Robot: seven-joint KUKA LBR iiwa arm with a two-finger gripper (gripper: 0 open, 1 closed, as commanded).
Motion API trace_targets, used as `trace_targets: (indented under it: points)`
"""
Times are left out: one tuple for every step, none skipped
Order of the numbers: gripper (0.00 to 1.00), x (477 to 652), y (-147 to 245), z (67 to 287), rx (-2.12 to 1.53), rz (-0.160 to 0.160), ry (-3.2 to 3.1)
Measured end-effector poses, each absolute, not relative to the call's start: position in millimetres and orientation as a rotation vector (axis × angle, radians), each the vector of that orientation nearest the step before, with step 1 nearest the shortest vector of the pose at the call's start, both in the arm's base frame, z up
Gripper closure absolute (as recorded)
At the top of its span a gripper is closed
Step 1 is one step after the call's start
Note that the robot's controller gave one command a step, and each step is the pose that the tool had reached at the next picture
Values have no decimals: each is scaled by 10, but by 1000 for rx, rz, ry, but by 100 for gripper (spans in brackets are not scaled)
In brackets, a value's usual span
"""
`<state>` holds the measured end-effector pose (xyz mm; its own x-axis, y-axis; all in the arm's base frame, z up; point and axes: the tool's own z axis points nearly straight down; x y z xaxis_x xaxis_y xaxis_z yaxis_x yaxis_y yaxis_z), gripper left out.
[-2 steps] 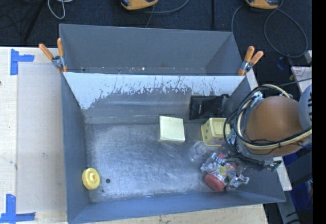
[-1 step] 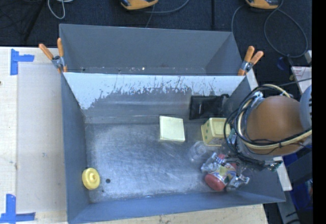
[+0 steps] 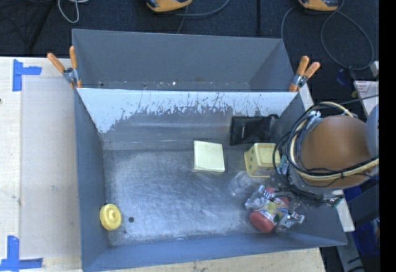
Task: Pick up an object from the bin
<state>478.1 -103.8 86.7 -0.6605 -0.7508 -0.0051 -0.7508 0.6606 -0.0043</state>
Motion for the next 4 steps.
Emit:
trace_targets:
  points:
    - [100, 4779, -1036, 914, -1292, 0, 2861]
    - [100, 4767, -1029, 975, -1293, 6, 2866]
    - [100, 4766, -1030, 1094, -1291, 5, 2866]
    - [100, 4773, -1028, 1171, -1289, 1, 2864]
